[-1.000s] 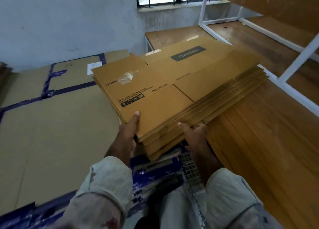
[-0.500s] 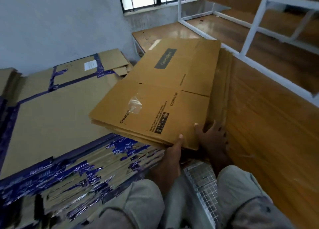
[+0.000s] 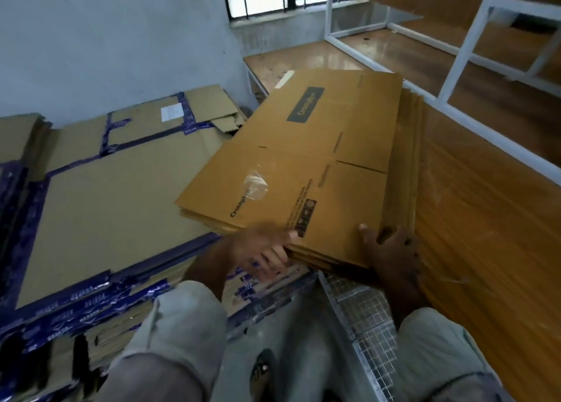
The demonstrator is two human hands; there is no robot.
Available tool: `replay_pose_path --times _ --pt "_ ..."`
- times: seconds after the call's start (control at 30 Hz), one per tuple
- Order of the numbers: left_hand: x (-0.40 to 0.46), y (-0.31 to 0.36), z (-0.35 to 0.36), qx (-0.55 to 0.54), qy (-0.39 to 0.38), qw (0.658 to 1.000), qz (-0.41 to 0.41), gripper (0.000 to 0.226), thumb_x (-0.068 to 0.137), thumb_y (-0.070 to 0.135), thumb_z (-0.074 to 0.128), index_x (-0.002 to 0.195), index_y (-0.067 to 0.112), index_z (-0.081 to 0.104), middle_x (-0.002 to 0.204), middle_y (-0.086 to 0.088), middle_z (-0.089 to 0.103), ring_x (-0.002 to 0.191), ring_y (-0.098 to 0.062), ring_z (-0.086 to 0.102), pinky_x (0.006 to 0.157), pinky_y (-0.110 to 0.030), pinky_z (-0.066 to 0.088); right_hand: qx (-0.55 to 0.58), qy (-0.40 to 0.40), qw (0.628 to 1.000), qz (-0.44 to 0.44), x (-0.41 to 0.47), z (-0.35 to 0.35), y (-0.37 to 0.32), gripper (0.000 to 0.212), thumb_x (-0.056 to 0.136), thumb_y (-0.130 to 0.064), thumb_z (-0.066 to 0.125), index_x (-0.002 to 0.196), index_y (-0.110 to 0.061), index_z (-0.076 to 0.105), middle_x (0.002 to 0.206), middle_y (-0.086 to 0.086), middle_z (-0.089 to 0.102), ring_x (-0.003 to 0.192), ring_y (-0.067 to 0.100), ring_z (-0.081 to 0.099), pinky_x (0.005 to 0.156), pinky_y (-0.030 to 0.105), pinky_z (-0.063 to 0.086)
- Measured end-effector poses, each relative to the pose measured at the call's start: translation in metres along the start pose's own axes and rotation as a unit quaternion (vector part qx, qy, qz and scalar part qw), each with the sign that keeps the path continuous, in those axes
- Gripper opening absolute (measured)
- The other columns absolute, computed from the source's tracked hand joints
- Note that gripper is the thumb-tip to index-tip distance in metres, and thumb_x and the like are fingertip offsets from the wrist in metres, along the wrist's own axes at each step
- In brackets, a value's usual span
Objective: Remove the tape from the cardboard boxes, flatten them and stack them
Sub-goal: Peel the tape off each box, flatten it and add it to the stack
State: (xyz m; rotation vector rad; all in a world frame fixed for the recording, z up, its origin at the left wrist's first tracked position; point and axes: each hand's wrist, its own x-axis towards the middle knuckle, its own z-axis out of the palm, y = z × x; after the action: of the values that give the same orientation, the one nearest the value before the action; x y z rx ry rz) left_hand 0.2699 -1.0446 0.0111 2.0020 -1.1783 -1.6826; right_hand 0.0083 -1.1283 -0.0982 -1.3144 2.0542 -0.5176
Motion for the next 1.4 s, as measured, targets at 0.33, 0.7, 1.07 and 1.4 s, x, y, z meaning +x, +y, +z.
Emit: replay_pose_path --times 0.33,0.7,1.07,1.4 --pt "0.077 -0.027 -0.165 0.046 0.419 0.907 0.010 0.080 0.087 0.069 0.063 0.132 0.004 0.054 0.125 -0.021 0.060 0.106 -0.036 0.058 0.084 -0.044 0.048 -0.014 0.037 0.998 0.044 0.016 -0.001 -0.032 0.112 0.069 -0.095 0.048 0.148 -0.019 0.028 0.157 0.018 0.030 0.139 0.050 0.034 0.108 0.071 0.034" --pt "0.140 -0.003 -0.220 -0.038 0.130 0.991 0.012 0.066 0.091 0.065 0.058 0.141 0.022 0.052 0.128 -0.017 0.061 0.100 -0.033 0.059 0.094 -0.050 0.045 0.034 0.022 0.982 0.185 0.048 -0.002 -0.042 0.149 0.040 -0.113 0.034 0.155 -0.017 0.033 0.159 0.019 0.033 0.142 0.045 0.035 0.114 0.066 0.031" --pt "0.183 0.024 -0.192 -0.036 0.120 0.992 0.020 0.076 0.098 0.055 0.056 0.157 0.013 0.032 0.152 -0.022 0.045 0.134 -0.044 0.046 0.106 -0.051 0.039 0.114 0.018 0.972 0.205 0.038 -0.018 -0.034 0.100 0.089 -0.071 0.061 0.158 -0.009 0.025 0.160 0.019 0.032 0.137 0.044 0.042 0.107 0.051 0.045" --pt "0.172 0.004 -0.195 -0.083 0.064 0.994 -0.010 0.087 0.082 0.066 0.069 0.155 0.034 0.033 0.148 -0.014 0.048 0.128 -0.043 0.049 0.110 -0.065 0.037 0.151 -0.043 0.965 0.212 0.045 -0.034 -0.030 0.134 0.032 -0.094 0.059 0.142 -0.019 0.054 0.147 0.014 0.051 0.127 0.041 0.050 0.106 0.054 0.045"
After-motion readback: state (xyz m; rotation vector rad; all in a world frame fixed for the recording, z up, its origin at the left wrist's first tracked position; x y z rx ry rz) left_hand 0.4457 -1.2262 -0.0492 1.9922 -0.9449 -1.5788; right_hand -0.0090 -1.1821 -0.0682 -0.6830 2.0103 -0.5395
